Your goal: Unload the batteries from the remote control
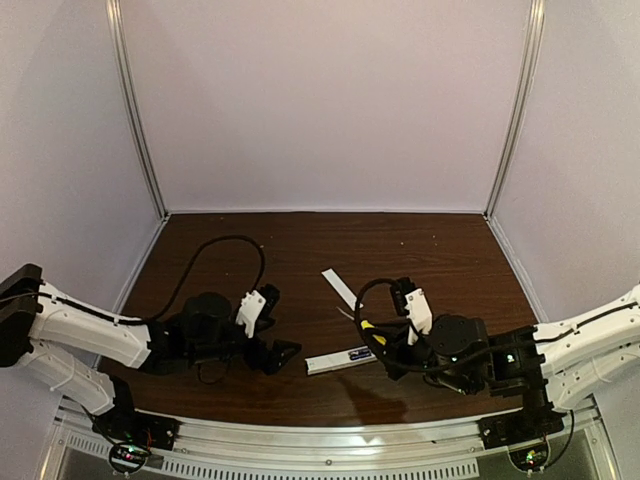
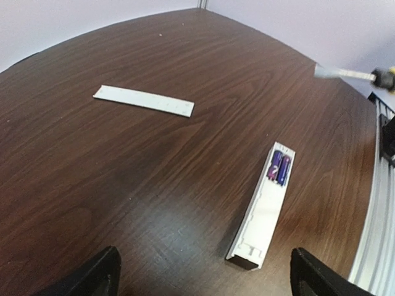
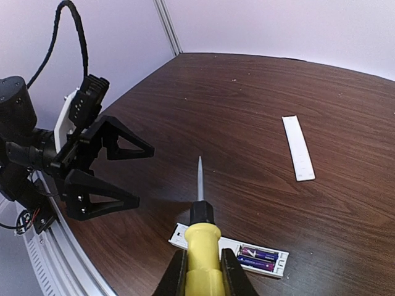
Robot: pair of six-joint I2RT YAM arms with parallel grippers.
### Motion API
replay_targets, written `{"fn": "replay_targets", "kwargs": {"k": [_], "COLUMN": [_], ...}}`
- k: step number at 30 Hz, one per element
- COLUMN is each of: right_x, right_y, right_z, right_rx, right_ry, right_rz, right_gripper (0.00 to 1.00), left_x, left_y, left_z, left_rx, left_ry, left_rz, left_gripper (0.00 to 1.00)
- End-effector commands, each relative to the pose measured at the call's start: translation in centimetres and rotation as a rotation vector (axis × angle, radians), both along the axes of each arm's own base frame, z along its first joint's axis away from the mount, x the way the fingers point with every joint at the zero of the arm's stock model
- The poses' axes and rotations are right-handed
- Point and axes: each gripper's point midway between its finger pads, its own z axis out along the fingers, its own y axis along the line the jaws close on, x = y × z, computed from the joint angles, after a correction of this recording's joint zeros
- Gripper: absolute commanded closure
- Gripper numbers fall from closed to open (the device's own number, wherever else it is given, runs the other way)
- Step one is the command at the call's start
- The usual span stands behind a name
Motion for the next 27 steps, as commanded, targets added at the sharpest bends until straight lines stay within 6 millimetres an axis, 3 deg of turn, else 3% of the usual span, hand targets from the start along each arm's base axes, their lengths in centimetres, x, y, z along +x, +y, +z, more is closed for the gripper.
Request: {"fn": "replay_targets", "kwargs": {"k": [1,6,22,27], "right_x": [0.8,0.6,0.4,0.3], "right_y": [-1.9,-2.6,-4.3,-4.1], "right_z": [0.1,-0.4,-0.1,-0.2], "right_rx": [-0.023,-0.028,0.007,0.012], "right_ry": [-0.012,-0.009,-0.012,-0.006], "right_rz": [-0.070,-0.074,-0.081,-0.073], "right_gripper": [1.00,1.00,1.00,1.00], "left_x": [0.0,-1.8,-4.0,-3.7], "left_y": [-2.2,-3.5,-4.6,-5.1], "left_z": [-0.3,-1.1,-4.7,-6.0], "left_rx": [0.010,-0.022,-0.007,0.014], "left_ry": [-0.116,-0.162,-0.215,-0.205], "left_rz": [-0.116,-0.267,-0.449,-0.453], "left_gripper": [0.03,0.02,0.03,0.03]}}
